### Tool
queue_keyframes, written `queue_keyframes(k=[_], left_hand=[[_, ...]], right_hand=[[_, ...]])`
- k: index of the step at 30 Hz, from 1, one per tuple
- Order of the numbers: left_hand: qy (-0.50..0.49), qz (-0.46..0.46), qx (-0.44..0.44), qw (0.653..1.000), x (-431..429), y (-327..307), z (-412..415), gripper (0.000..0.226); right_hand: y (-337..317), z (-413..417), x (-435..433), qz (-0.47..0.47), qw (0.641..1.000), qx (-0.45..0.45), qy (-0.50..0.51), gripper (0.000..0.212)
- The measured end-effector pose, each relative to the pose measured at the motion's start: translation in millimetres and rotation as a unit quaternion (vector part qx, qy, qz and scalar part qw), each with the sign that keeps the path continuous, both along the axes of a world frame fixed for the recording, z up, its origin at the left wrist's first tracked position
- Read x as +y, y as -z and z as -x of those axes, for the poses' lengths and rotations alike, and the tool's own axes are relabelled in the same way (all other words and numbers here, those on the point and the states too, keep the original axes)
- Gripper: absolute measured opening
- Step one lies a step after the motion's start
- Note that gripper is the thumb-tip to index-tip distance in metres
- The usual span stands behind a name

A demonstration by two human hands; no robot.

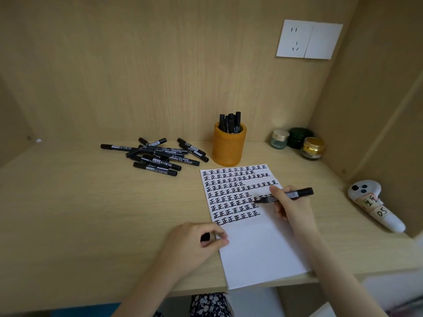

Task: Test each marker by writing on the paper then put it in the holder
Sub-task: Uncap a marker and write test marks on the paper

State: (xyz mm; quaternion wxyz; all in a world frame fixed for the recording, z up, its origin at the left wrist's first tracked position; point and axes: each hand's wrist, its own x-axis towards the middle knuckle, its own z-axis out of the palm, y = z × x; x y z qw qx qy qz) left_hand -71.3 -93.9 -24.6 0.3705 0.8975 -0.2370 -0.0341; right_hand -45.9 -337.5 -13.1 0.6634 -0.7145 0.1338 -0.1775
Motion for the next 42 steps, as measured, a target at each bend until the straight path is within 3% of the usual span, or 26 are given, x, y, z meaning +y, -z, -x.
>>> queue_keyframes(k=[3,9,17,42], left_hand=[[0.008,-0.020,-0.021,1.000,1.0,1.6,-0.1,0.017],[0.008,-0.020,-0.020,1.000,0.7,2.1,-0.4,0.018],[0.001,-0.025,-0.010,1.000,-0.5,-0.3,1.4,0.016],[0.001,-0.031,-0.011,0.999,0.7,4.2,-0.6,0.016]], right_hand=[[1.3,-0.3,-2.9,-0.010,1.000,-0.008,-0.013,0.018],[5.5,-2.1,-3.2,0.021,1.000,0.007,0.021,0.035],[12.6,-4.6,-4.0,0.061,0.997,0.035,0.042,0.024],[14.7,-4.2,-3.1,0.085,0.994,0.018,0.063,0.031]])
